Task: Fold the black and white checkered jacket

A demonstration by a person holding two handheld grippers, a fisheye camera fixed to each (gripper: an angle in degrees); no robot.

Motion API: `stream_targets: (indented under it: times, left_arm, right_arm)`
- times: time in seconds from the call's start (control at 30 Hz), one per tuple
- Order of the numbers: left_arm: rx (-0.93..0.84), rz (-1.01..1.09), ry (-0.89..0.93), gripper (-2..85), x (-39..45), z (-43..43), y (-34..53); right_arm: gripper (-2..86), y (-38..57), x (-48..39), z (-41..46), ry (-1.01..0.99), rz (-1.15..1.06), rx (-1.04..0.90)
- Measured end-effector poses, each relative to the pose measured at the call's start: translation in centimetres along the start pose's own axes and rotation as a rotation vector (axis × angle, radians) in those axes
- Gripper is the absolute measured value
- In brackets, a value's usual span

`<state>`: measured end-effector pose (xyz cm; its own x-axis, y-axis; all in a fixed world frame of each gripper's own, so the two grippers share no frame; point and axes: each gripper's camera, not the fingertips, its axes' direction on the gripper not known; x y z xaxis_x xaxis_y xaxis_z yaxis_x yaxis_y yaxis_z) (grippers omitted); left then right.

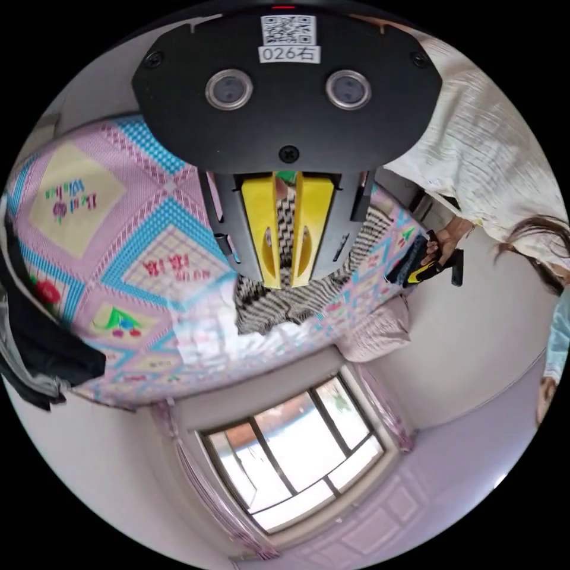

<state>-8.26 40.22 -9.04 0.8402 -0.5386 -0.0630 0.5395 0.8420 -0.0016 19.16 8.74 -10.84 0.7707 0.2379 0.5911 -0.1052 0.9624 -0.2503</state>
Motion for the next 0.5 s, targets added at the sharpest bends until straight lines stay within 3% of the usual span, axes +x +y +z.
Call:
stream_targets:
  times: [0.07,0.23,0.5]
  left_arm:
    - [-0.053,-0.058,-0.083,11.7,-1.8,1.3,1.9]
    - [-0.204,-0.212,-0.048,16.0,-6.9,4.2,4.5]
    - [-0.257,-0.193,-0.002,16.8,-8.6,6.0,3.2]
  right_arm:
    - [4.1,1.4,2.8,1.1,-0.008,0.094,-0.099]
    - [6.6,3.0,8.6,2.3,-0.126,0.279,-0.205]
    - [8.5,1.4,13.9,4.1,-0.23,0.386,-0.33]
